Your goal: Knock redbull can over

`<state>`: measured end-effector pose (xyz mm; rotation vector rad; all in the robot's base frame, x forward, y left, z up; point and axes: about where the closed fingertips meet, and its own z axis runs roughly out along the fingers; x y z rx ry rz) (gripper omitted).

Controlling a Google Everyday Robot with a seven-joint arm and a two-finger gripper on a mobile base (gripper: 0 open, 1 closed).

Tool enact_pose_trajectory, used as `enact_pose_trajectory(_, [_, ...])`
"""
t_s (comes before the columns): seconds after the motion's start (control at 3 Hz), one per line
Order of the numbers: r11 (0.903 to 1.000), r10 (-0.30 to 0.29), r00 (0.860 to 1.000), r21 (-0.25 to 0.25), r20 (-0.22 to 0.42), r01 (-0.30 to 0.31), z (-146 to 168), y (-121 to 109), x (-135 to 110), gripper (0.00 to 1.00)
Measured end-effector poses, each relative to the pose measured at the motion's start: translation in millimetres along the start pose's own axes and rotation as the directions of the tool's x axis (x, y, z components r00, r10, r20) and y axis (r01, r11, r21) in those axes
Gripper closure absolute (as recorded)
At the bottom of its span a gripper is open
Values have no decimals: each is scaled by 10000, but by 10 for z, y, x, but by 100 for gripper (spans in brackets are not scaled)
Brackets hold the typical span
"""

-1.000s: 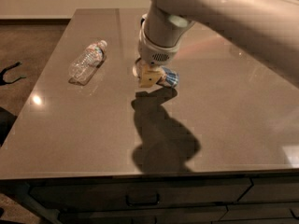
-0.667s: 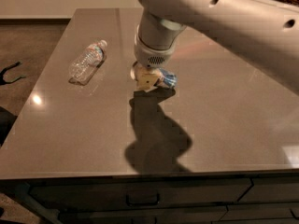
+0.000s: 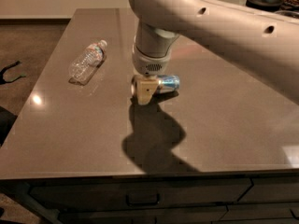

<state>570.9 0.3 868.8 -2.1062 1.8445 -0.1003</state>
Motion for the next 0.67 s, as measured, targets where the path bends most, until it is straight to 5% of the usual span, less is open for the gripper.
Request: enact_pose_trajectory(0.67, [10000, -8, 10000, -4, -3, 8, 2, 3, -3, 0])
